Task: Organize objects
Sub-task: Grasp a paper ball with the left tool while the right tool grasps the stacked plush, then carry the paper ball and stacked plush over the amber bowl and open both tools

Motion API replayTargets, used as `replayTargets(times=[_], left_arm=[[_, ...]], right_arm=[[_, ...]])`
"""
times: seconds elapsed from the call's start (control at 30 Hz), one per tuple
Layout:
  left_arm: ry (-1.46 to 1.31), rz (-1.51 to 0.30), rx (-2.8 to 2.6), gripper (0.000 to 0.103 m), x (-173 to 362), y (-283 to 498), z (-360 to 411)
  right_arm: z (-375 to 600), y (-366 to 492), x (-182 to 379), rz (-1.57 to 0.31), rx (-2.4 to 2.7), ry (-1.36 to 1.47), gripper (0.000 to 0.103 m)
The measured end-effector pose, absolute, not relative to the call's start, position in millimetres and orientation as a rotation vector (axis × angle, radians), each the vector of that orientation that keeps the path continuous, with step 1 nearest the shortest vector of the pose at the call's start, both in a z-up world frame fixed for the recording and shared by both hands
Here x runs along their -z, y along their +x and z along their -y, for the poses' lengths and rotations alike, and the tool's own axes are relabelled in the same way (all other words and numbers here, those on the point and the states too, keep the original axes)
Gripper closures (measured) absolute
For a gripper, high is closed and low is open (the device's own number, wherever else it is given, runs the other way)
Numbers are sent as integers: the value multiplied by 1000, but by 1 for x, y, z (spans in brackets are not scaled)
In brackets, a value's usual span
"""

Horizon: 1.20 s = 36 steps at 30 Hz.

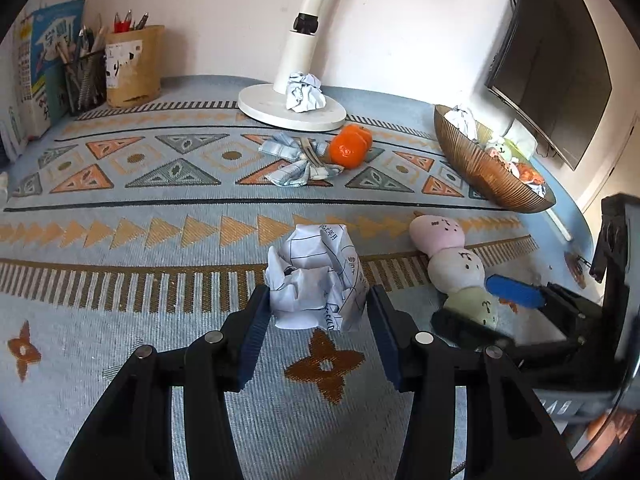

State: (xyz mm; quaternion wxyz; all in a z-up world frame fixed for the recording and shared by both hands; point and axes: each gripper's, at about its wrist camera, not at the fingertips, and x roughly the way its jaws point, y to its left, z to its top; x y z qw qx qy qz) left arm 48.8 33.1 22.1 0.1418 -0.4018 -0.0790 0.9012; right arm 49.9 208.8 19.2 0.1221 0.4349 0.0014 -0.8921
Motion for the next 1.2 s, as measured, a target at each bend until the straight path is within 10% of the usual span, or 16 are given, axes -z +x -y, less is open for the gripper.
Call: replayTargets(times=[0.47,0.6,1.2], left_arm=[[-1166,275,-2629,56,-21,49,-27],[-1156,268,-2628,56,-23,50,-28],[-762,4,-2435,58,-141,-3,-189]], right_arm=[[-204,48,-15,-72,2647,1339,15],[-204,53,-20,-77,2655,1282,53],[-398,47,-160,445,3034,754,55]])
